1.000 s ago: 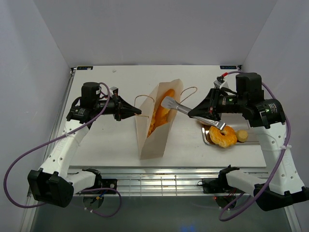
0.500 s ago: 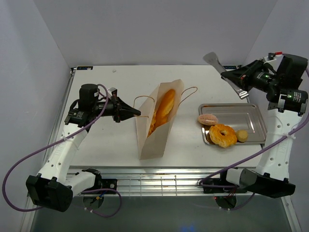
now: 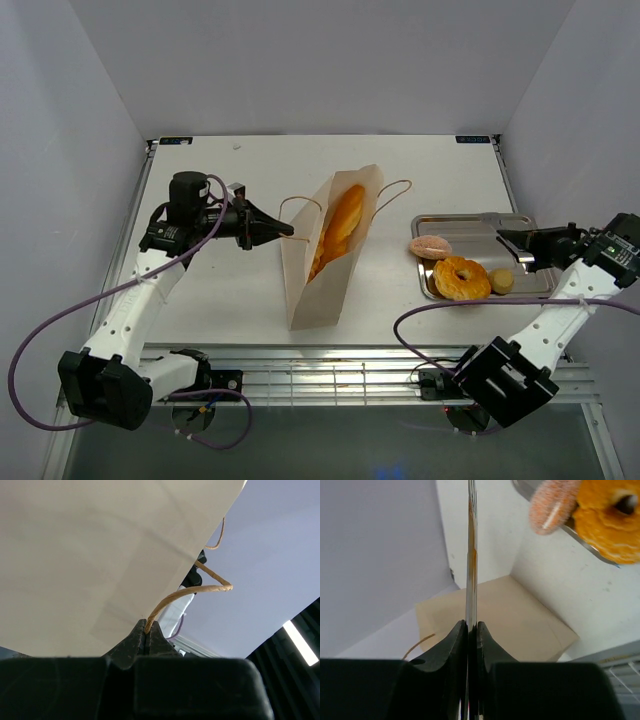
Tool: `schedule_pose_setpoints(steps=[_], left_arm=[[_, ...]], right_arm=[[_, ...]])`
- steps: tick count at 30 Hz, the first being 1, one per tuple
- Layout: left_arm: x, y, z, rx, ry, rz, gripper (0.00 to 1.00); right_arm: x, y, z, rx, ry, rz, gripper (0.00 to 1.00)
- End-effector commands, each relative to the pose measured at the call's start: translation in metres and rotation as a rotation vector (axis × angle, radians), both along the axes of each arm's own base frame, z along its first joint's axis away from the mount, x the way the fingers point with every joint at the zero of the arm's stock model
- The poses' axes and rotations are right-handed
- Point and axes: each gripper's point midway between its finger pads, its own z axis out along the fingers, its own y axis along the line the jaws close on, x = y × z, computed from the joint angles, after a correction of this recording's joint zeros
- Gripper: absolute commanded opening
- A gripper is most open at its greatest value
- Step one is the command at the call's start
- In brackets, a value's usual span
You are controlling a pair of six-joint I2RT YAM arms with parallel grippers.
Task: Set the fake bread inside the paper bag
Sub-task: Place the fake bread in the paper bag, then pick up the fake bread from the plate.
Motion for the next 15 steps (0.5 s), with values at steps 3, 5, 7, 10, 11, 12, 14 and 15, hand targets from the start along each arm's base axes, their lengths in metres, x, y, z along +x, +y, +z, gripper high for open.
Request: schedule_pose_setpoints(steps=[3,5,7,10,11,12,14,15], left_arm=[[0.0,-0.002,0.004,-0.034,0.029,-0.019,0.0],[0.002,-0.003,0.0,-0.043,0.045,-0.034,0.0],[0.004,-0.005,-0.005,-0.051,0.072,-0.049,0.0],[0.006,-0.006,-0.01,-0.065,0.1,-0.054,0.0],[0.007,-0.007,-0.014,-0.075,0.112,-0.062,0.0],[0.009,-0.007,-0.015,-0.078,0.119,-0.062,0.0],[0.013,-0.009,-0.019,-0.093,0.139,-0.062,0.0],[0.015,-0.009,-0.019,-0.097,0.143,-0.06,0.0]], right_arm=[[-0.055,-0.004,-0.034,-0.207,0.173,0.028,0.08],[-0.059,-0.006,-0.031,-0.244,0.168,0.017,0.08],[-0.061,-0.007,-0.032,-0.249,0.186,-0.016,0.08],[-0.069,-0.003,-0.056,-0.196,0.26,-0.027,0.08],[-0.07,-0.005,-0.061,-0.203,0.279,-0.034,0.08],[-0.073,-0.008,-0.066,-0.222,0.297,-0.027,0.08],[-0.079,-0.014,-0.078,-0.255,0.352,-0.021,0.09],[-0.082,-0.015,-0.084,-0.258,0.373,-0.011,0.11]])
